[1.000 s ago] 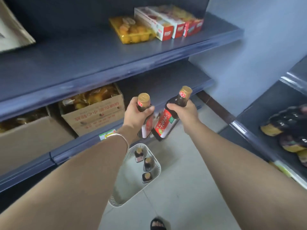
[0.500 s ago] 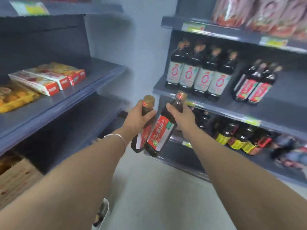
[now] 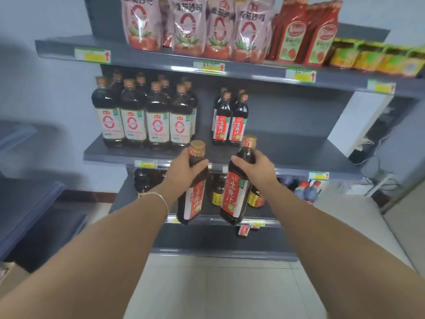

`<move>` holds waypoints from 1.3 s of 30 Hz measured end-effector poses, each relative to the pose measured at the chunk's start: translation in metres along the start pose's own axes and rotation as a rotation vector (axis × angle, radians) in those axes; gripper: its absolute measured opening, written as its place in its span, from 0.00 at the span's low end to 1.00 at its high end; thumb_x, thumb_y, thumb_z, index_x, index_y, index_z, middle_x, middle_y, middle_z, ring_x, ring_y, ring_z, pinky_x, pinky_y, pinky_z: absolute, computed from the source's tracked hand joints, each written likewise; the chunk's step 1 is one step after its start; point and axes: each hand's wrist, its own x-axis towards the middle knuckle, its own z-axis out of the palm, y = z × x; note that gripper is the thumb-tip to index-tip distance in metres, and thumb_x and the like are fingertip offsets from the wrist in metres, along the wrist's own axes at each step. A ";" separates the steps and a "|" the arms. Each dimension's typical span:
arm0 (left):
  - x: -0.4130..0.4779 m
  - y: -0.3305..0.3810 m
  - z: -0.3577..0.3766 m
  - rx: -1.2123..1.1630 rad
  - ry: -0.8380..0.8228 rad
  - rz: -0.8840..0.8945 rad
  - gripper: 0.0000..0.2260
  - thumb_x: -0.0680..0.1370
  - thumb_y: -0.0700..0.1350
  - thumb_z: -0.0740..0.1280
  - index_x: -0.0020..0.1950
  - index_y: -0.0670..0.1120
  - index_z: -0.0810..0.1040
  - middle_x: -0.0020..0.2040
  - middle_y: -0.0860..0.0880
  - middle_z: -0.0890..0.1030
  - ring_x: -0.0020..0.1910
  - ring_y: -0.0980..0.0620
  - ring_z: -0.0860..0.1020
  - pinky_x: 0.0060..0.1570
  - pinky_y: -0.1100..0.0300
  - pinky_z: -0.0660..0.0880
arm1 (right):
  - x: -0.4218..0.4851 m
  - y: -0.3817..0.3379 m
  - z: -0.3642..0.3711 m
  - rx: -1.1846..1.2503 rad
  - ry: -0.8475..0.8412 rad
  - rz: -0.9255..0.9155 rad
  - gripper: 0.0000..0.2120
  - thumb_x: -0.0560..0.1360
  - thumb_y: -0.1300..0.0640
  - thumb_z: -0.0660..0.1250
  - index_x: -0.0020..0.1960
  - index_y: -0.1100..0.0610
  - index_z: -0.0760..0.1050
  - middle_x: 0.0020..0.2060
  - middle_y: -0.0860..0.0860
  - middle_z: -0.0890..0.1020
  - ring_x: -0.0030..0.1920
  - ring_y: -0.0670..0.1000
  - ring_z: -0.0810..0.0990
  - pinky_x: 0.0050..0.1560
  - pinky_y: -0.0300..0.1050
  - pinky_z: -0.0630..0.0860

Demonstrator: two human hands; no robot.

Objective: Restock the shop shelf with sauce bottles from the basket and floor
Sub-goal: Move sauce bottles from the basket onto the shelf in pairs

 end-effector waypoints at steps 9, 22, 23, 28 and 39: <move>0.104 0.040 0.049 0.057 0.021 0.101 0.19 0.76 0.48 0.65 0.63 0.41 0.69 0.59 0.43 0.78 0.58 0.44 0.75 0.52 0.59 0.68 | 0.100 0.017 -0.034 0.010 0.046 -0.006 0.23 0.69 0.40 0.69 0.59 0.51 0.73 0.52 0.51 0.81 0.53 0.54 0.79 0.51 0.46 0.75; 0.251 0.026 0.087 0.067 0.036 0.078 0.20 0.75 0.50 0.66 0.64 0.43 0.68 0.59 0.44 0.79 0.58 0.44 0.76 0.53 0.59 0.68 | 0.243 0.022 -0.006 0.038 0.023 -0.033 0.25 0.70 0.42 0.70 0.61 0.53 0.71 0.54 0.52 0.81 0.54 0.54 0.80 0.54 0.51 0.77; 0.258 0.023 0.092 0.054 0.039 0.065 0.20 0.75 0.49 0.66 0.64 0.43 0.68 0.59 0.44 0.79 0.58 0.44 0.76 0.53 0.59 0.68 | 0.252 0.026 -0.003 0.047 0.008 -0.028 0.26 0.70 0.42 0.70 0.62 0.53 0.71 0.55 0.52 0.81 0.55 0.55 0.80 0.55 0.51 0.77; 0.276 0.010 0.106 -0.046 0.018 0.018 0.20 0.75 0.48 0.66 0.64 0.43 0.68 0.58 0.44 0.79 0.58 0.44 0.76 0.58 0.56 0.70 | 0.280 0.046 0.011 0.032 -0.055 -0.013 0.26 0.70 0.43 0.71 0.62 0.53 0.71 0.55 0.52 0.81 0.56 0.54 0.79 0.50 0.43 0.73; 0.282 0.002 0.111 -0.133 -0.026 -0.084 0.30 0.66 0.35 0.74 0.63 0.44 0.64 0.60 0.43 0.74 0.60 0.46 0.73 0.62 0.48 0.71 | 0.295 0.081 0.018 0.340 -0.266 0.105 0.30 0.65 0.55 0.77 0.59 0.47 0.64 0.56 0.48 0.78 0.58 0.52 0.77 0.59 0.50 0.74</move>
